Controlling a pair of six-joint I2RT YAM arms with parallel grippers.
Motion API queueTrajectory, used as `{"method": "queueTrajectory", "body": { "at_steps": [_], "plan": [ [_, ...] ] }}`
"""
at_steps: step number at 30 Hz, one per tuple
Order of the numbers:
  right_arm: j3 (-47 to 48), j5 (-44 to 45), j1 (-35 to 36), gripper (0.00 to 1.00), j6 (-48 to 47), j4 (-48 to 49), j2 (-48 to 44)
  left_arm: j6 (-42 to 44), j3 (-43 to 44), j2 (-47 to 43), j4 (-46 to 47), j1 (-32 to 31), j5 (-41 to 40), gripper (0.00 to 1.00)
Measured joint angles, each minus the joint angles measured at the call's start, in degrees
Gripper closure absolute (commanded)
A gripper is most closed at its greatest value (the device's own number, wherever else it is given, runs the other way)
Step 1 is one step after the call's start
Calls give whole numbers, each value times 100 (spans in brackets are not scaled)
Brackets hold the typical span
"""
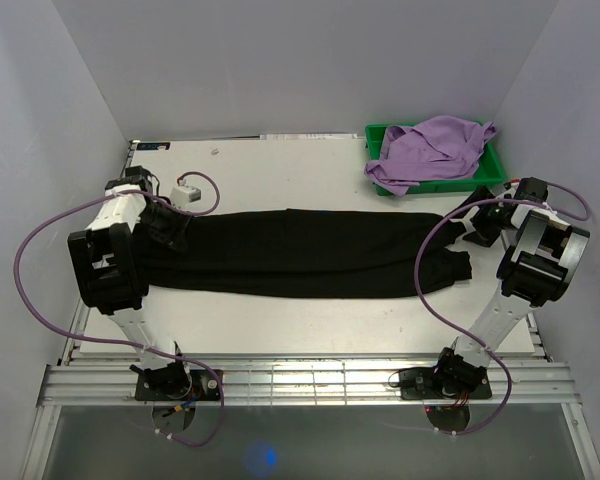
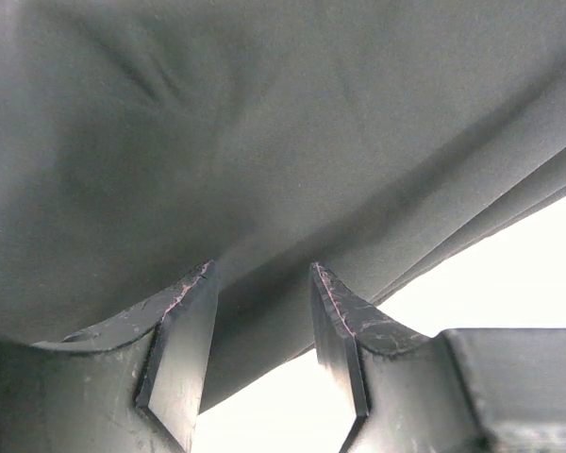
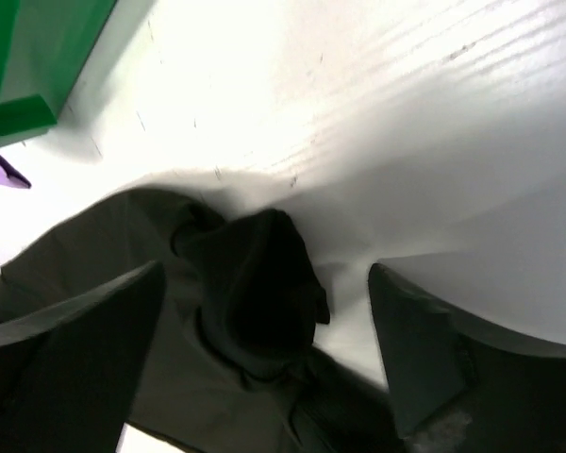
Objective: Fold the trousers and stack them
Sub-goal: Fold the trousers
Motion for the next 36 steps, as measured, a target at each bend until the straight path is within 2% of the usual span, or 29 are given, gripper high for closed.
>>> {"method": "queueTrajectory", "body": {
  "at_steps": [2, 3, 8, 9, 12, 15, 18, 21, 26, 31, 36],
  "plan": [
    [-61, 0, 9, 21, 118, 210, 4, -13, -11, 0, -4, 0, -35, 46],
    [-87, -11, 15, 34, 168, 291, 9, -22, -11, 0, 0, 0, -57, 45],
    [-125, -203, 48, 62, 319, 535, 11, -184, -11, 0, 2, 20, -138, 41],
    [-125, -249, 48, 76, 330, 555, 11, -267, 4, 0, -7, 48, -111, 39],
    [-125, -378, 46, 92, 332, 577, 9, -599, 232, 46, -94, 249, 140, 37],
    [-101, -527, 42, 92, 315, 468, -9, -1001, 739, 133, -131, 752, 503, 39],
    [0, -691, 42, 92, 260, 260, -81, -1303, 1268, 282, -184, 1316, 785, 44],
    [83, -859, 28, 92, 236, 44, -284, -1497, 1419, 404, -232, 1707, 826, 53],
    [109, -1036, -15, 92, 216, -304, -765, -1781, 1045, 852, -221, 1834, 603, 63],
    [155, -1163, -59, 92, 210, -623, -1239, -2234, 734, 1410, -31, 1906, 208, 67],
    [280, -1200, -177, 92, 214, -953, -1685, -2557, 767, 1434, -9, 1937, 136, 69]
  ]
}}
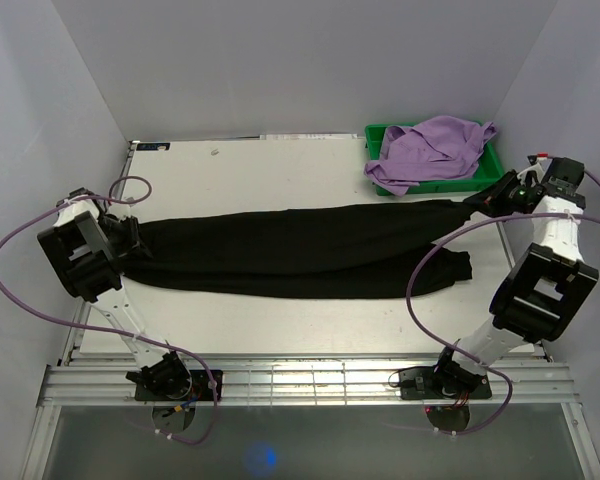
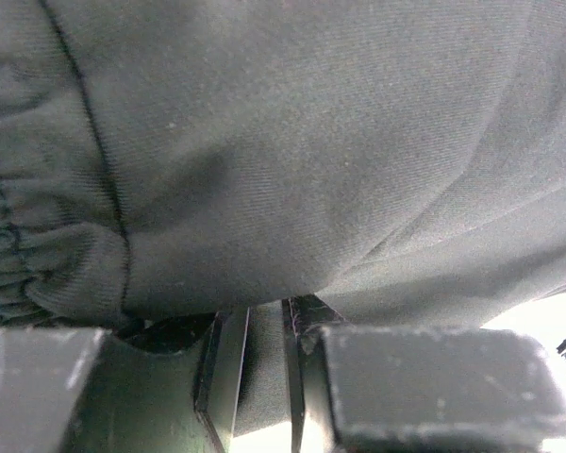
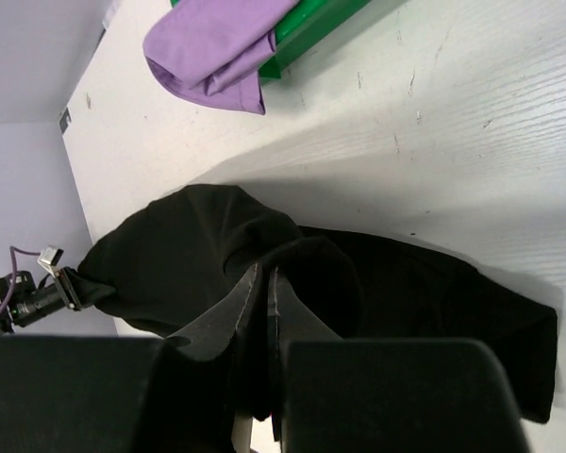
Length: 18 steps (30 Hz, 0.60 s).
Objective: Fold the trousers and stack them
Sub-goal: Fold the trousers
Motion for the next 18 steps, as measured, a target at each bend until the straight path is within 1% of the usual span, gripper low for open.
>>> {"method": "queueTrajectory", "body": {
  "at_steps": [11, 16, 18],
  "plan": [
    [111, 24, -776, 92, -188, -1099, -721, -195, 26, 39, 2, 0, -79, 69],
    [-452, 90, -907, 92, -402, -1196, -946, -227, 35, 50, -7, 0, -72, 68],
    [-841, 175, -916, 92, -522, -1062, -977, -225, 39, 52, -13, 0, -72, 65]
  ]
}}
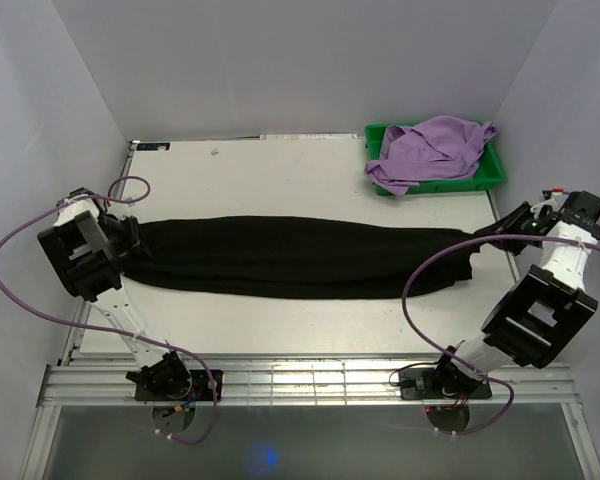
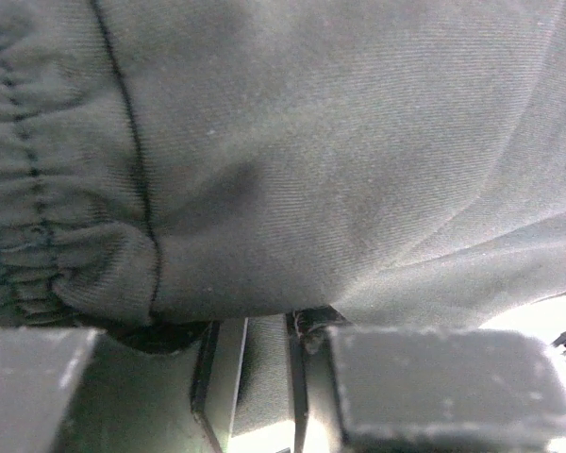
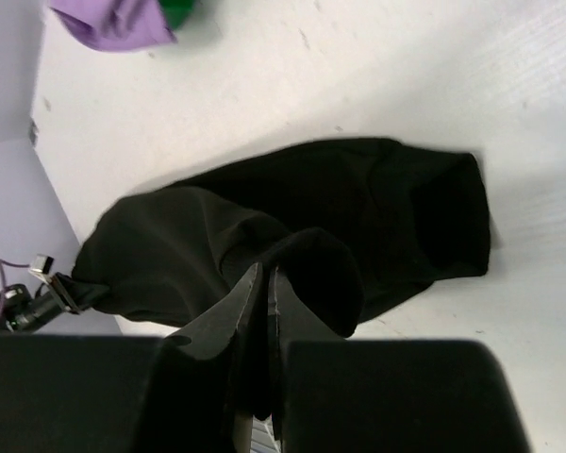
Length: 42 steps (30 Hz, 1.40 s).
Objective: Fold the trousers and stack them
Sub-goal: Fold the trousers
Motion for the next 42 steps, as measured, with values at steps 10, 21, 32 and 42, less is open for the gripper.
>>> {"method": "queueTrajectory", "body": {
  "at_steps": [10, 21, 32, 42],
  "plan": [
    [-979, 345, 0, 91, -695, 651, 356, 208, 48, 7, -116, 0, 162, 54],
    [-682, 658, 11, 92, -1088, 772, 627, 2618, -24, -575, -691, -70, 1043, 49],
    [-745, 896, 140, 92, -1272, 793, 748, 5311, -994, -2059, -1283, -1182, 1040, 49],
    [-850, 953, 149, 92, -1276, 809, 752, 5611, -1908, -2151, -855, -2122, 931, 48]
  ]
}}
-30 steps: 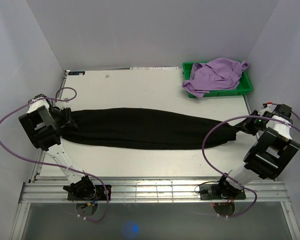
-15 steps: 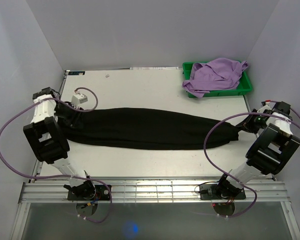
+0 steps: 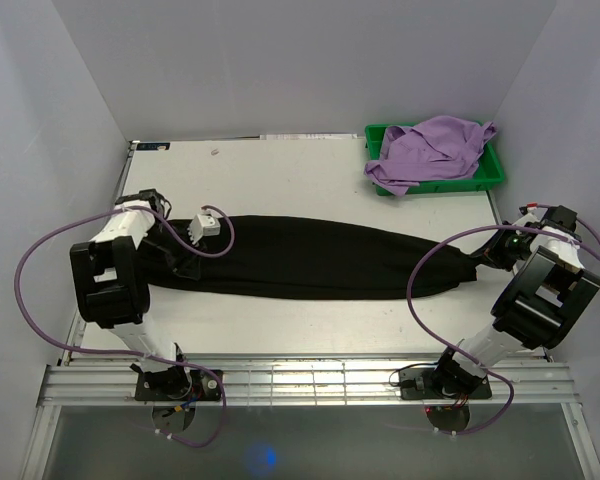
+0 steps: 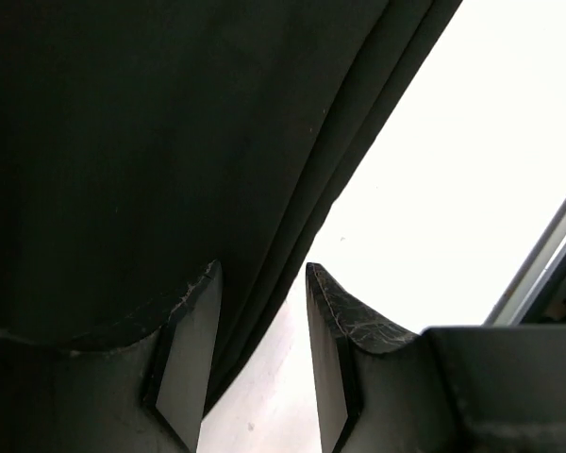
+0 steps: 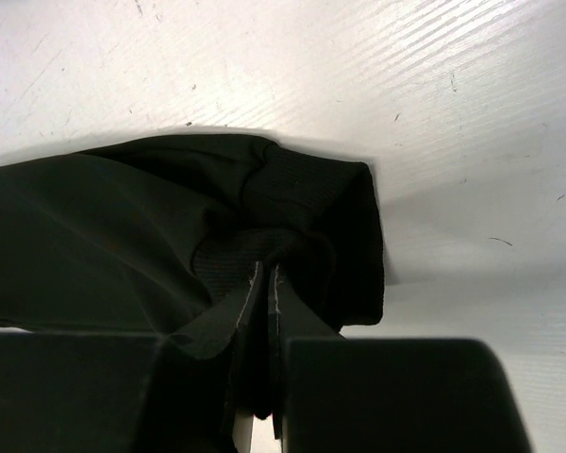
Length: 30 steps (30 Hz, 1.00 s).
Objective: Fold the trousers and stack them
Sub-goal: Fold the trousers
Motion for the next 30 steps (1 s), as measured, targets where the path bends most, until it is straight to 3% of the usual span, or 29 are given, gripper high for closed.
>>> {"method": "queueTrajectory", "body": {
  "at_steps": [8, 19, 30],
  "plan": [
    [0, 46, 0, 92, -2, -2, 13, 46, -295, -22, 422, -317, -142, 54],
    [0, 98, 2, 92, 0, -4, 61, 79, -474, -76, 837, -435, -256, 100],
    [24, 146, 2, 92, -125, -22, 94, 531, 326, -433, -238, -177, 186, 100]
  ]
}}
